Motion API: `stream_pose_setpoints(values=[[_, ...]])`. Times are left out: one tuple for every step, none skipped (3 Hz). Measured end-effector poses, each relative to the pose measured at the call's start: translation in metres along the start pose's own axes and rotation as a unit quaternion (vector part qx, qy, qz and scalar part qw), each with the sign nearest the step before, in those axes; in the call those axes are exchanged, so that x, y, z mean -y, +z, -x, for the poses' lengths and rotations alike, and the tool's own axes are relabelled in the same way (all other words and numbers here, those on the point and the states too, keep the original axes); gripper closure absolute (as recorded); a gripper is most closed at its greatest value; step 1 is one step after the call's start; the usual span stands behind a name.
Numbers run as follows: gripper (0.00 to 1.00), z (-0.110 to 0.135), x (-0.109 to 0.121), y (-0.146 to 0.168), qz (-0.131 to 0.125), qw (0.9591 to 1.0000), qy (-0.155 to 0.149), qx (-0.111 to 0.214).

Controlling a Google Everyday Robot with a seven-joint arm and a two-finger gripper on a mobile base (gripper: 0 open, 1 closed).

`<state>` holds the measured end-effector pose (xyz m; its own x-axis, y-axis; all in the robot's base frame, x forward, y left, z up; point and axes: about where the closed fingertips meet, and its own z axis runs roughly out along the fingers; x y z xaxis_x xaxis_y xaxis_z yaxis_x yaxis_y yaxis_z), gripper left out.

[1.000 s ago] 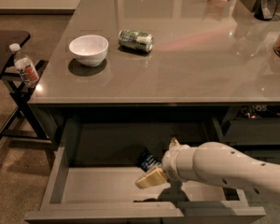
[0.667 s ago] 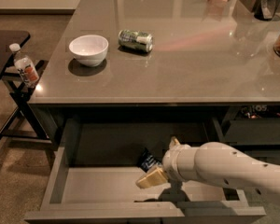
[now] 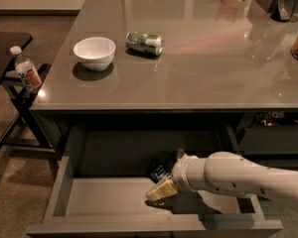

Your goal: Pick rxbar blueberry from top drawer and place on counter

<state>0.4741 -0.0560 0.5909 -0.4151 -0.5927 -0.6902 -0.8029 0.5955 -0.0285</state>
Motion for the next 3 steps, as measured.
stream_pose_setpoints(values=[[0.00, 0.0000, 0.0000, 0.0000, 0.000, 1.0000, 0.000, 0.000], [0.18, 0.0000, 0.0000, 0.0000, 0.000, 1.0000, 0.000, 0.000], [0.41, 0.0000, 0.0000, 0.0000, 0.000, 1.0000, 0.000, 0.000]])
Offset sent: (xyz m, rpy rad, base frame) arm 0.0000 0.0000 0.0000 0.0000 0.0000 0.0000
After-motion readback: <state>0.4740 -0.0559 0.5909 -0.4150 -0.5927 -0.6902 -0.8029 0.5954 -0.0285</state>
